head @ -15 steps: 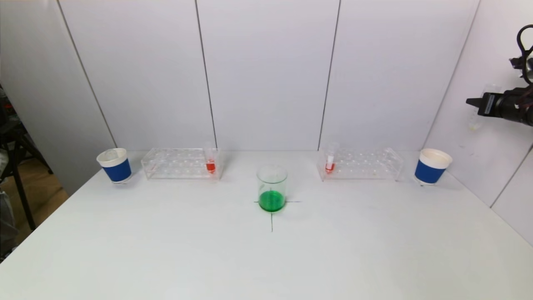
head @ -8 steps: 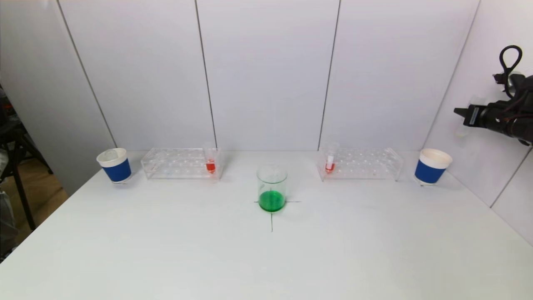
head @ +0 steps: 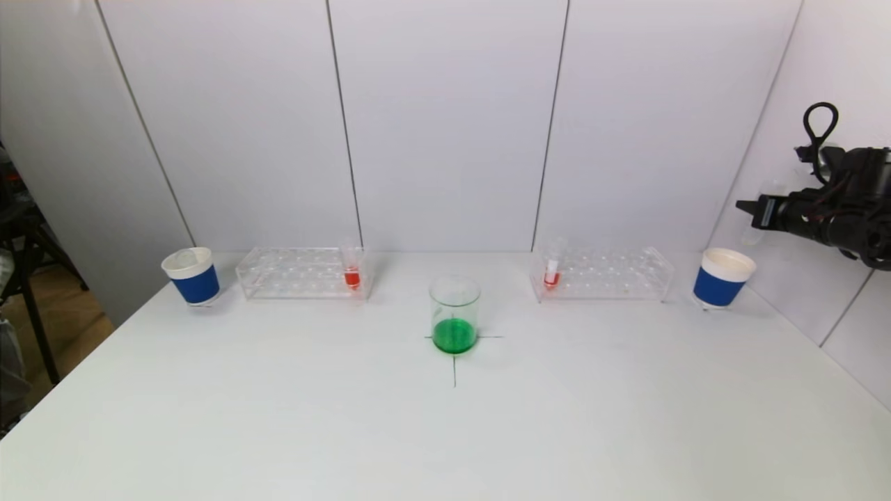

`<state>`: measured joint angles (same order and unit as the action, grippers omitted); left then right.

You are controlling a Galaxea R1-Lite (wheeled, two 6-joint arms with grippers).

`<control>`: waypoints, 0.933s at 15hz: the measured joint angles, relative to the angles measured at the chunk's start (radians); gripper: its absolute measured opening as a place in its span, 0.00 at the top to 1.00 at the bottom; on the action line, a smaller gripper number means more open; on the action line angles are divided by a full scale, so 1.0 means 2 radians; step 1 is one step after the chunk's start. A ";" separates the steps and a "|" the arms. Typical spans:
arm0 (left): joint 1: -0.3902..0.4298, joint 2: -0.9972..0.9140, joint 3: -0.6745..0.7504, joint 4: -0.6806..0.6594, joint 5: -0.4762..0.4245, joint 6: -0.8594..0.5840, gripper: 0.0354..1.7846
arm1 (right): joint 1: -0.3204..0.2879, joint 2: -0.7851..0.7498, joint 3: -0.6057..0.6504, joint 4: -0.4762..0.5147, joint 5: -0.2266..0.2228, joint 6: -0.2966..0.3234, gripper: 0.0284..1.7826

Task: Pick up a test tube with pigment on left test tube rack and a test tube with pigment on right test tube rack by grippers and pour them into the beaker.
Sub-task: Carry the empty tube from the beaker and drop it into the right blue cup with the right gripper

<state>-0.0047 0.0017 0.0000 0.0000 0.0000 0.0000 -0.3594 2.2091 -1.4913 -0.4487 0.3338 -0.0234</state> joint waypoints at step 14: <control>0.000 0.000 0.000 0.000 0.000 0.000 0.01 | 0.020 0.056 0.002 -0.037 -0.003 0.000 0.70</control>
<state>-0.0047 0.0017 0.0000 0.0000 0.0000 0.0000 -0.3185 2.3217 -1.4879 -0.5219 0.3274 -0.0230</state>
